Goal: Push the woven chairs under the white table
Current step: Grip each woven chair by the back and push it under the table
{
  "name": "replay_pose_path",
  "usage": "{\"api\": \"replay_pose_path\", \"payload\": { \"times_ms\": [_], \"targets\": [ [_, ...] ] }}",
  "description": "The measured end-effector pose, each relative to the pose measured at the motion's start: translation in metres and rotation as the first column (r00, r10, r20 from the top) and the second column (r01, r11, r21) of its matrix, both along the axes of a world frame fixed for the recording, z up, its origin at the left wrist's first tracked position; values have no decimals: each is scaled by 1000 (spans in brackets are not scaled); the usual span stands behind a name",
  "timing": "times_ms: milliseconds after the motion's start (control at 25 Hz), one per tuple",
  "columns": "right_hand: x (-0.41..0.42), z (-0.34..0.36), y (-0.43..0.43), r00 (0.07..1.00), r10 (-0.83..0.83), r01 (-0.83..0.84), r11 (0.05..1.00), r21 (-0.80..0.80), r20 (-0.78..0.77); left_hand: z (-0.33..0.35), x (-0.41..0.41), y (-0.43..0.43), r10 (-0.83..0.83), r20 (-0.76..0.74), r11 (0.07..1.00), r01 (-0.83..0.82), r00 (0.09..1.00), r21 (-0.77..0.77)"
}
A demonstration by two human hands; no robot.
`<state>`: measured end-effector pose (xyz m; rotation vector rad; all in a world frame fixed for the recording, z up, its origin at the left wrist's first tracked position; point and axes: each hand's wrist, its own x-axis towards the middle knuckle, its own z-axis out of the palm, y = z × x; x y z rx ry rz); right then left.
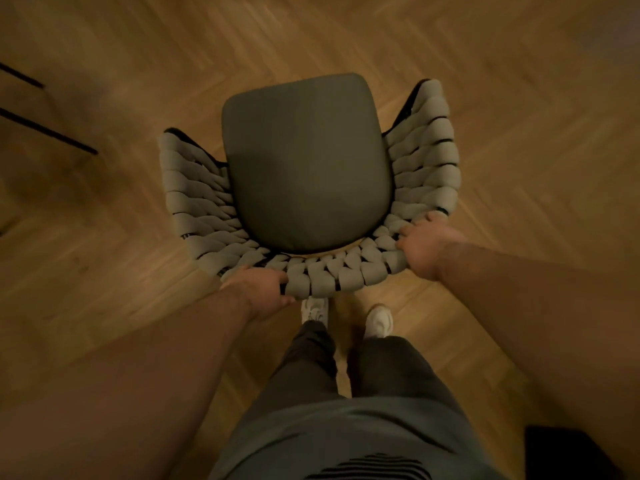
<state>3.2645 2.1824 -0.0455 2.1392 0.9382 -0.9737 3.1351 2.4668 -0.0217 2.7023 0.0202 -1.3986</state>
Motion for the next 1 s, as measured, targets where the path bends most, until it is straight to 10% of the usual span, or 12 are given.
{"api": "replay_pose_path", "payload": {
  "times_ms": [600, 1000],
  "targets": [
    [-207, 5, -64, 925, -380, 376, 917, 135, 1, -20, -100, -38, -229, 60, 970, 223, 971, 96],
    [-346, 14, -51, 716, -695, 697, 706, 125, -59, -29, -138, -22, -563, 98, 823, 568, 820, -25]
  ]
}}
